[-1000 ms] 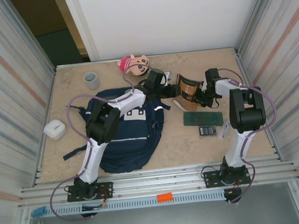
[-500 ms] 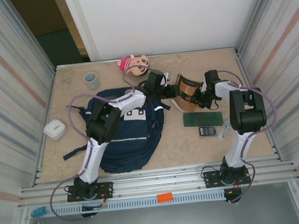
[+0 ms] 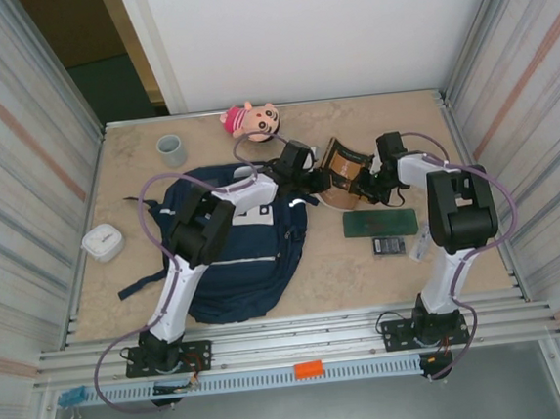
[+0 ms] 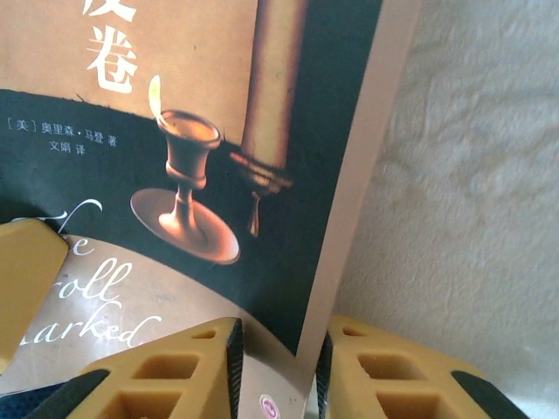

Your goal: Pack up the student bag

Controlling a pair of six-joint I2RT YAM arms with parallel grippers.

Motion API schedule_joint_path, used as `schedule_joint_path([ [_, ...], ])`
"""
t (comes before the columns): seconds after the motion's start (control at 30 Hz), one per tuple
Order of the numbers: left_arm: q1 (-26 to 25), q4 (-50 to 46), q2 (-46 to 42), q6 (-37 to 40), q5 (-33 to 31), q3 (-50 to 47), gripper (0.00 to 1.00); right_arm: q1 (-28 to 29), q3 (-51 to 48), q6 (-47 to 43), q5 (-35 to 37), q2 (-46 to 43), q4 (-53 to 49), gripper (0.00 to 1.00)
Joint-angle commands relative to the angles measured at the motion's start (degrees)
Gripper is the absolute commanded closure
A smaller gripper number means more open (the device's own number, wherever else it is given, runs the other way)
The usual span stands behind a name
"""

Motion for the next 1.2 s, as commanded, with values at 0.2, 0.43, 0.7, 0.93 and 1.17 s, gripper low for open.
schedule_joint_path([
  [0.2, -2.83, 4.66, -24.48, 14.41, -10.48, -15.43, 1.00, 0.19, -4.23, -2.86, 1.83, -22.39, -0.54, 0.40],
  [0.43, -3.19, 17.45, -44.12, 15.46, -6.49, -33.98, 1.00, 0.48, -11.30, -2.79, -0.94, -44.11, 5.01, 0.37],
  [0.7, -3.54, 29.95, -62.08, 7.34, -1.44, -51.91, 1.00, 2.90, -25.91, 7.59, -3.28, -67.42, 19.69, 0.20],
  [0.93, -4.40, 38.84, -70.81, 1.05, 4.64, -60.28, 1.00, 10.45, -33.08, 14.13, -3.31, -73.65, 23.99, 0.04],
  [1.17, -7.65, 40.81, -75.76, 0.20, 4.39, -63.36, 0.99, 18.12, -31.54, 12.82, -8.68, -68.22, 27.50, 0.02],
])
